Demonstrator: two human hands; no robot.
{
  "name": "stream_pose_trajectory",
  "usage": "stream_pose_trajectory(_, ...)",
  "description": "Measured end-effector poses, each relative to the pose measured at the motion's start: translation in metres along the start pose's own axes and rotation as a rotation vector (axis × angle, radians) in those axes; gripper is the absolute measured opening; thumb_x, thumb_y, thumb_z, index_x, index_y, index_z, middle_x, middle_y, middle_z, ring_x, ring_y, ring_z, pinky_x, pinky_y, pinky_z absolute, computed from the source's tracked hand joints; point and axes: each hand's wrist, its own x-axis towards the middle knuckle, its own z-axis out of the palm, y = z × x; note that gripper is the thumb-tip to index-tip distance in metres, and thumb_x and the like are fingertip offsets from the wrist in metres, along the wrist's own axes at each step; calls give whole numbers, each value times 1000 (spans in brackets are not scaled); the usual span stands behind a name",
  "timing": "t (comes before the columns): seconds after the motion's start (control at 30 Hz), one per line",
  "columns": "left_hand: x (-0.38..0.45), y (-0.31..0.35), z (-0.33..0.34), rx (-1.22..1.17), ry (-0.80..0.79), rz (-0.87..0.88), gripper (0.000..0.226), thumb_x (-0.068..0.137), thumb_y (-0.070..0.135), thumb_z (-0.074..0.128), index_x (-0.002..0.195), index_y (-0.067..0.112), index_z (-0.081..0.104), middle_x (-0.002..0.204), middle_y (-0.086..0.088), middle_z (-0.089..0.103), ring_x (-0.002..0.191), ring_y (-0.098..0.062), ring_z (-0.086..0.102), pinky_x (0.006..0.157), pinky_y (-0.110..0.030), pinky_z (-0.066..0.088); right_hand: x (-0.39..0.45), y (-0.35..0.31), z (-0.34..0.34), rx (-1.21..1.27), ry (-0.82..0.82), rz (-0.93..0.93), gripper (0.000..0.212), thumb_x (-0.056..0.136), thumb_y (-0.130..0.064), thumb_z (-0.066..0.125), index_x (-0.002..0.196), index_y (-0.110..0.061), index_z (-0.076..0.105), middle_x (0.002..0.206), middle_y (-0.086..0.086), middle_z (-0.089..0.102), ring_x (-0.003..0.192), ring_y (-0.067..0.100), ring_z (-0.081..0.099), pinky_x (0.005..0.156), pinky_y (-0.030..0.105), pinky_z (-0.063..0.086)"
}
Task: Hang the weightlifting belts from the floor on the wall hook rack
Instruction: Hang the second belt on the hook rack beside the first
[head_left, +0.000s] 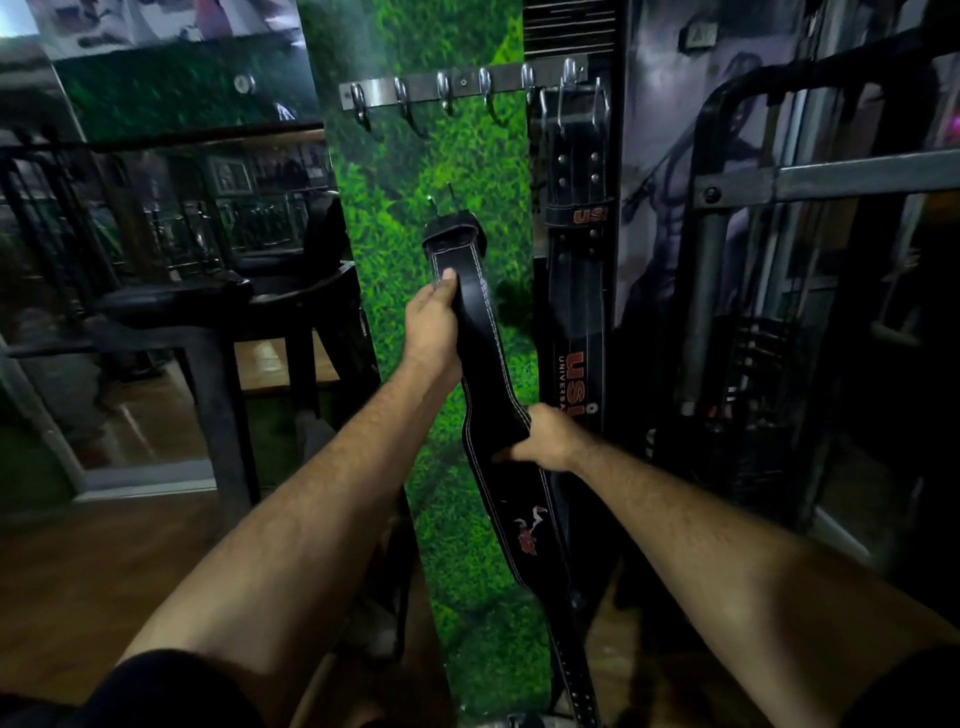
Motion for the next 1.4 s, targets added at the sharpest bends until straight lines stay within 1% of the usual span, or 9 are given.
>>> stream_pose_trajectory(0.13, 8, 13, -12, -42, 23, 23, 24, 100, 22, 53, 77, 16, 58, 64, 1, 64, 59, -15, 58, 61, -26, 49, -6, 16, 5, -285, -157, 194, 69, 69, -37, 89, 121, -4, 57, 112, 7, 63, 105, 25, 63, 83, 28, 51)
stream_pose_trajectory(0.27, 20, 31, -25, 8, 29, 74, 29, 101, 18, 52, 72, 19, 50, 56, 5, 58, 53, -11, 52, 53, -23, 43, -1, -5, 2, 25, -212, 154, 90, 69, -27, 87, 145, -6, 44, 130, 0, 56, 112, 21, 64, 89, 35, 56)
stream_pose_trajectory(0.37, 28, 33, -37, 78, 20, 97, 28, 100, 16, 52, 73, 20, 46, 62, 1, 52, 53, -12, 48, 51, -25, 40, 1, -49, -16, 360, -198, 78, 54, 87, -10, 71, 138, -12, 52, 114, -7, 60, 98, 11, 61, 89, 34, 53)
stream_pose_trajectory(0.5, 33, 33, -44, 111, -25, 91, 29, 99, 15, 52, 72, 20, 45, 64, -1, 50, 52, -11, 47, 50, -24, 38, 7, -99, -38, 779, -23, -26, 16, 100, -13, 52, 111, -18, 62, 86, -5, 64, 64, 0, 66, 91, 41, 52)
stream_pose_trajectory(0.87, 50, 9, -38, 231, -179, 101, 35, 89, 1, 51, 62, 20, 43, 53, 6, 42, 51, -10, 38, 50, -27, 31, 41, -171, -84, 1039, 339, -162, 40, 92, -41, 67, 123, -16, 62, 124, 4, 69, 116, 21, 62, 109, 50, 41)
stream_pose_trajectory(0.97, 57, -1, -33, 330, -214, 121, 32, 88, 1, 49, 62, 20, 46, 57, 3, 45, 52, -9, 41, 51, -27, 31, 55, -167, -102, 1043, 349, -138, 13, 94, -29, 67, 89, -17, 64, 87, 1, 72, 77, 19, 65, 81, 38, 49)
stream_pose_trajectory(1.1, 79, 6, -14, 336, -138, 164, 15, 91, 9, 52, 83, 22, 52, 75, 2, 58, 61, -9, 54, 50, -20, 41, 79, -151, -109, 969, 307, -139, 18, 94, -26, 67, 81, -20, 58, 81, -1, 70, 73, 17, 66, 75, 37, 56)
stream_pose_trajectory(1.23, 102, 13, 15, 299, -94, 281, 18, 91, 7, 53, 107, 14, 54, 92, -3, 61, 67, -6, 59, 53, -19, 48, 102, -136, -119, 947, 353, -239, 22, 97, -19, 63, 77, -18, 55, 68, -1, 63, 39, -1, 54, 33, 13, 33)
stream_pose_trajectory(1.4, 125, 5, 42, 273, 41, 349, 20, 77, 33, 53, 96, 25, 53, 92, -2, 58, 77, -13, 56, 65, -30, 47, 127, -128, -138, 886, 451, -383, 23, 95, -11, 65, 77, -18, 54, 76, 3, 70, 58, 6, 66, 51, 20, 51)
